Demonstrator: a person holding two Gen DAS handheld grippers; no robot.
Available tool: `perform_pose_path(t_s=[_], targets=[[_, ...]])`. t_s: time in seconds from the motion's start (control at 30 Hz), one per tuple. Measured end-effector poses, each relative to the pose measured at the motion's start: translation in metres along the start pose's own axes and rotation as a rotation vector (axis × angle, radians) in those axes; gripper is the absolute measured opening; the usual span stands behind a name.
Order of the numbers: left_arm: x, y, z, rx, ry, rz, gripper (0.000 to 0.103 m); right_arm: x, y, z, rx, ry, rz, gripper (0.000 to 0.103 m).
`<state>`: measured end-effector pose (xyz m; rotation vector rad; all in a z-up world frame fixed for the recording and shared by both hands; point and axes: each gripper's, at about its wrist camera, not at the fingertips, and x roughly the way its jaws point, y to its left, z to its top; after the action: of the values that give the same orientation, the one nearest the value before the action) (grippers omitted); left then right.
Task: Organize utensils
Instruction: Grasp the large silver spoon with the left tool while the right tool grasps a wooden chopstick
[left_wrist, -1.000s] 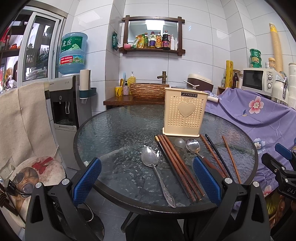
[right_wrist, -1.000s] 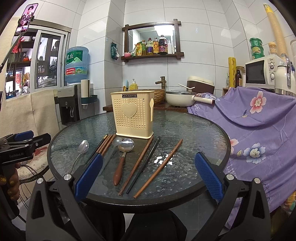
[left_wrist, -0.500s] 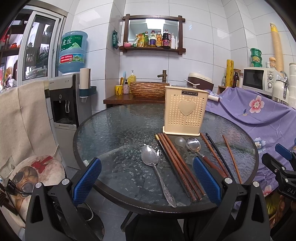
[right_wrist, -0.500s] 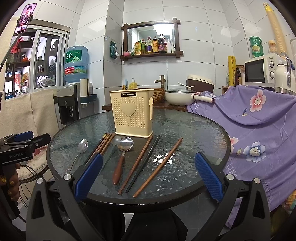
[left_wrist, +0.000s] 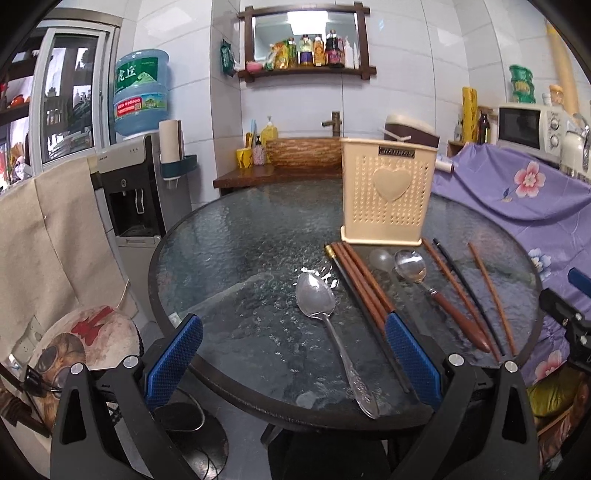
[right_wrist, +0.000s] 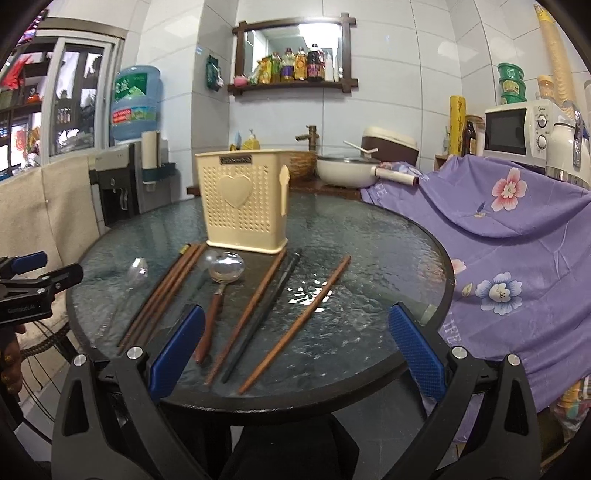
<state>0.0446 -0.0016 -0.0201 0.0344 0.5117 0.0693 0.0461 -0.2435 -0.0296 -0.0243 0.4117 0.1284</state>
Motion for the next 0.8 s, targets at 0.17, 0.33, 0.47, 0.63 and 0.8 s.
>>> perform_pose_path(t_s=[0.17,0.33,0.47,0.63,0.8], targets=[[0.029,0.001,0.008,-0.013,0.093,0.007,0.097,0.044,-0.020,0.018,0.061,0.147,-0.042,0.097],[0.050,0.002,0.014,-0.027,0.150,0.014,0.096,0.083,-0.035,0.027,0.101,0.258,-0.054,0.078],[0.069,0.000,0.022,-0.033,0.199,0.007,0.091,0.105,-0.038,0.037,0.096,0.301,-0.073,0.069],[0.090,-0.005,0.027,-0.022,0.246,0.017,0.083,0.131,-0.035,0.048,0.063,0.350,-0.085,0.063],[0.103,-0.005,0.027,-0.039,0.294,0.029,0.076,0.153,-0.034,0.050,0.052,0.393,-0.098,0.056]])
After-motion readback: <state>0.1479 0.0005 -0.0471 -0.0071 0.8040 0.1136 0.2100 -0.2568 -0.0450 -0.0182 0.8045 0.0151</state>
